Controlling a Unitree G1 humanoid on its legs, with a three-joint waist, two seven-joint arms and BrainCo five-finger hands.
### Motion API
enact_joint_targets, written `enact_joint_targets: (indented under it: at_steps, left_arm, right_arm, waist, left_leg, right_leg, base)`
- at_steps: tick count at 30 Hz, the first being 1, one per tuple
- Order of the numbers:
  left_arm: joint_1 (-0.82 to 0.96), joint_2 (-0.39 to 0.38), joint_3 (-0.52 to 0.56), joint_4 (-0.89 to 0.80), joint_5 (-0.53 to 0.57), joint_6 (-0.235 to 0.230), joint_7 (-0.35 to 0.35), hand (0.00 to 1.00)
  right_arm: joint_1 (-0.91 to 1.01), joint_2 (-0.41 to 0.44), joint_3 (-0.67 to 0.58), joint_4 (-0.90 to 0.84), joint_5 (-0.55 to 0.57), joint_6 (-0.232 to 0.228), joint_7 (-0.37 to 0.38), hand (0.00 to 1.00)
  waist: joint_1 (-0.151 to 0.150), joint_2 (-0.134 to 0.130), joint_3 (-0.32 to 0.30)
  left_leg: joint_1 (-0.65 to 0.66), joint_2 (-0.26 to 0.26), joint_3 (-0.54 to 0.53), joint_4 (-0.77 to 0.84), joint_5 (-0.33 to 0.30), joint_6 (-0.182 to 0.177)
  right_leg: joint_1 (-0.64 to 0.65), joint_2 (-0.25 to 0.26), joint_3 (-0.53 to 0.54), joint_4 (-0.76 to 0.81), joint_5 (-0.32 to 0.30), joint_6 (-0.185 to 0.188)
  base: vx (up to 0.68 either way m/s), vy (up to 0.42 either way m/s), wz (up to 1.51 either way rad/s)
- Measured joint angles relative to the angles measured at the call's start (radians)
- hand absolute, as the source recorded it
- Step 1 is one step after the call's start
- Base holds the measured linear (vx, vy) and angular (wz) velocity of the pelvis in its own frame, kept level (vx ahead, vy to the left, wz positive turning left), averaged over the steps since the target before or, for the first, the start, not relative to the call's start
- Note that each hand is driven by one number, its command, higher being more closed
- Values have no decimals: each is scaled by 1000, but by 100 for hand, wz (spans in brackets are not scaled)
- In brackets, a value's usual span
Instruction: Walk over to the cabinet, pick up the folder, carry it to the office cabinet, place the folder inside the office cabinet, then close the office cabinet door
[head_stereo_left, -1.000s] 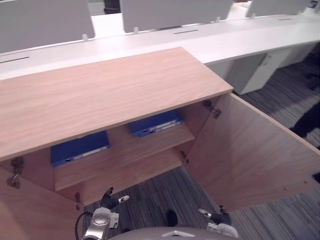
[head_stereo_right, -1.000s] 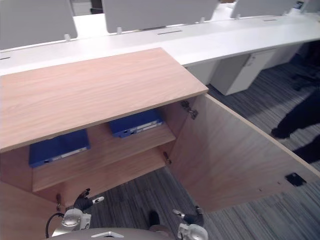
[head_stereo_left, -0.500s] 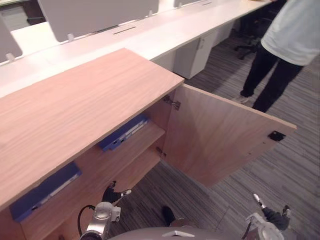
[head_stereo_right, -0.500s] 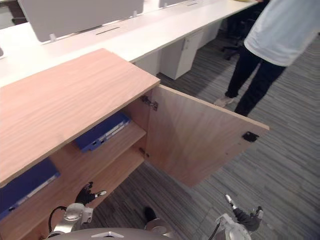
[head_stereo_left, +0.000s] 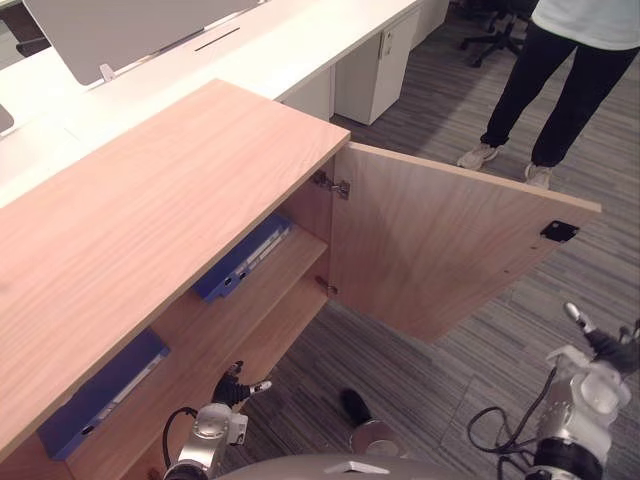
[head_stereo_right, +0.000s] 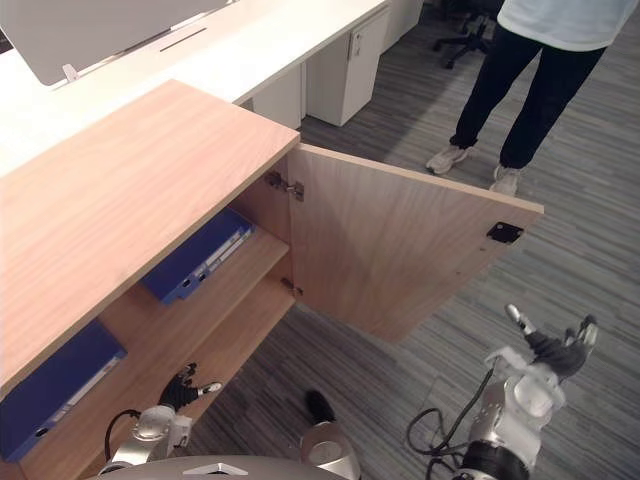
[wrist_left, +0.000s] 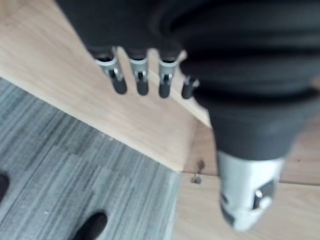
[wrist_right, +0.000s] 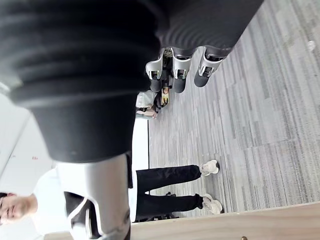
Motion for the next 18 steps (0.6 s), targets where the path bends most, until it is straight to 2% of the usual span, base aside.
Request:
enact_joint_targets:
  at_steps: [4, 7, 12, 18]
  left_arm:
    - [15, 8, -36, 1, 19, -7, -11, 0]
    - [27, 8, -49, 1, 27, -18, -19, 0]
    - [34, 10, -76, 10, 27, -23, -22, 0]
    - [32, 10, -94, 11, 45, -33, -22, 0]
  right_arm:
    - [-39, -112, 68, 70, -3, 0, 37, 0]
    - [-48, -155, 110, 107, -4, 0, 69, 0]
    - [-70, -205, 180, 133, -11, 0, 80, 0]
    - [-117, -266, 275, 147, -46, 0, 112, 0]
  waist:
    - [-3, 25, 2]
    - [-5, 28, 2]
    - [-14, 31, 4]
    - [-17, 52, 30]
  left_leg:
    - [-14, -1, -11, 0, 0, 0]
    - [-16, -1, -16, -1, 0, 0]
    - [-17, -2, -48, -2, 0, 0]
    - [-18, -3, -65, -3, 0, 0]
  right_leg:
    - [-2, -5, -10, -19, 5, 7]
    - [2, -5, -19, -31, 12, 14]
    - [1, -6, -25, -32, 12, 14]
    - [-2, -7, -29, -38, 13, 15]
  base:
    - [24, -57, 8]
    - [25, -55, 3]
    - [23, -58, -2]
    - [-9, -50, -1]
